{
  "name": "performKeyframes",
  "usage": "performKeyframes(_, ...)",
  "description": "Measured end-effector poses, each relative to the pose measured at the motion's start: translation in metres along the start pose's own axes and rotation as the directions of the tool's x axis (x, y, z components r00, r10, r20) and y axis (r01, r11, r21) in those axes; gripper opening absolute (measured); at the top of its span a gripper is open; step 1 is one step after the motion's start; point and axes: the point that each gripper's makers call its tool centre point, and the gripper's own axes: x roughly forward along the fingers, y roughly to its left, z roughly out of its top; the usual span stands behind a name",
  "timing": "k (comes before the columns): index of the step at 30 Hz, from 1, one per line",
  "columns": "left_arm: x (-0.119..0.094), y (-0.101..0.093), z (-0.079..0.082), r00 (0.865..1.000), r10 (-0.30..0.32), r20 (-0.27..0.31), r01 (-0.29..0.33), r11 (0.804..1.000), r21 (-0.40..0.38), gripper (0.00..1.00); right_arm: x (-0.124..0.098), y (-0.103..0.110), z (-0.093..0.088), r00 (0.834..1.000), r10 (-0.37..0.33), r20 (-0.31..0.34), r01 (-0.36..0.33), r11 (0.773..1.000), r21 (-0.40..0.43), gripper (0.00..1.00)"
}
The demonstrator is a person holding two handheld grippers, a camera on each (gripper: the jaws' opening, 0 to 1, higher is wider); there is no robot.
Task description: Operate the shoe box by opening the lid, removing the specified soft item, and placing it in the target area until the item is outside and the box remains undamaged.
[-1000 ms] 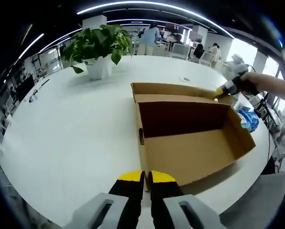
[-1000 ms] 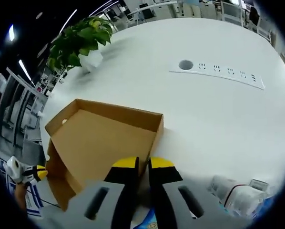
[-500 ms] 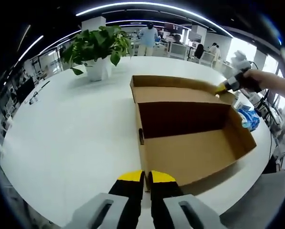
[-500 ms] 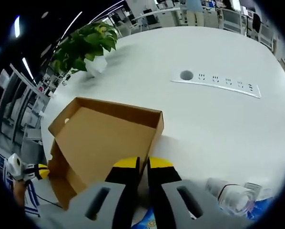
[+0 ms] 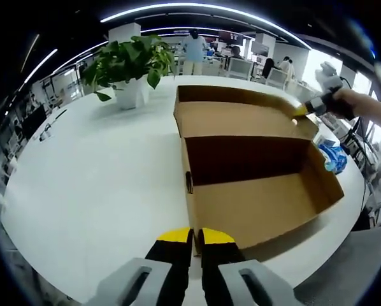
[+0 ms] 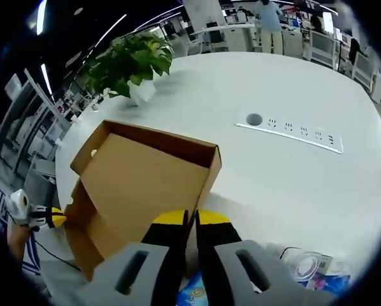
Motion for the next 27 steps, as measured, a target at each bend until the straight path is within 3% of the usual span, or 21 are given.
performKeyframes(17,-0.002,-0.002,-0.001,1.0,0.004,0.01,-0.004,1.0,0.012,0.04,-0.03,0.016,0.012,0.997,0.0,0.082,0.011,0.992,-0.125,0.02)
performKeyframes(27,-0.002,-0.002,-0.001,1.0,0.005,0.01,-0.005,1.0,0.023,0.04,-0.05,0.029,0.009,0.992,0.001,0.13,0.024,0.981,-0.191,0.01)
